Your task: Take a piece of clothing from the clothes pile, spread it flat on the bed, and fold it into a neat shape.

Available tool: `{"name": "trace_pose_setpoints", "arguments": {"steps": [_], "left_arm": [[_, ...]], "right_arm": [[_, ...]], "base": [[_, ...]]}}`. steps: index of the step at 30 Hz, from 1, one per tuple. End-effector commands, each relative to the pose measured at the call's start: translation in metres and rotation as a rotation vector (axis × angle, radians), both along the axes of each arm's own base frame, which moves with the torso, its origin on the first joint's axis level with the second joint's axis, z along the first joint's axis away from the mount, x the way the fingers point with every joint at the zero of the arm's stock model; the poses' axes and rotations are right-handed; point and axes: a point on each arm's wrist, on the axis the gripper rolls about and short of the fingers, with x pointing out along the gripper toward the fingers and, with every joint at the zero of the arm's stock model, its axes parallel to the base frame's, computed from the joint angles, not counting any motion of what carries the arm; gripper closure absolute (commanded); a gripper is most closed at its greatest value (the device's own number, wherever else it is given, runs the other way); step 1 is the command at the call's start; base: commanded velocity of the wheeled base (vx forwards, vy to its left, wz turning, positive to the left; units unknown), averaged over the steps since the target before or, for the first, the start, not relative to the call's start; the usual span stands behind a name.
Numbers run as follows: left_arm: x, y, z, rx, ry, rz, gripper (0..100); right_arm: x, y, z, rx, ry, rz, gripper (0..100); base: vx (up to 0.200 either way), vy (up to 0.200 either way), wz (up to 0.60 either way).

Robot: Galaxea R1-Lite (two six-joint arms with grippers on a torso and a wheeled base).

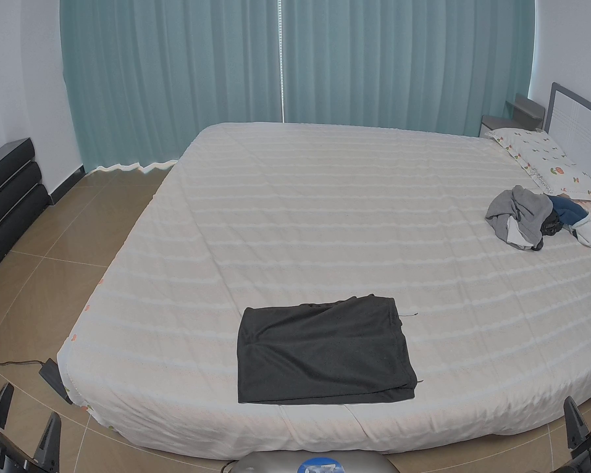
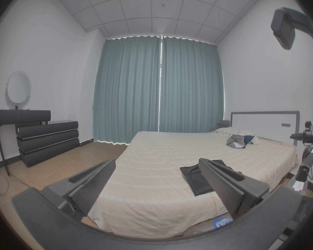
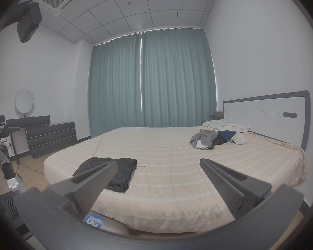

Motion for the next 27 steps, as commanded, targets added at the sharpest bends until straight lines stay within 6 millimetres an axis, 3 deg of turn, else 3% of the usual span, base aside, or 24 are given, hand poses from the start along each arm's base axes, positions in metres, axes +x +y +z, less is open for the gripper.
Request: {"name": "trace_pose_setpoints", "arguments": {"steps": [1, 27], "left_arm": [[0.0006, 0.0005, -0.0095, 0.037, 0.055, 0.022, 0], [0.0008, 0.0020, -0.0089, 0.000, 0.049, 0.091, 0]], "right_arm": [[-0.0010, 0.0000, -0.0003, -0.007, -0.005, -0.007, 0], [0.0006, -0.0007, -0.0070, -0.024, 0.025, -0.030, 0]], "base": [[0.000, 0.000, 0.00], [0.000, 0.000, 0.00]]}}
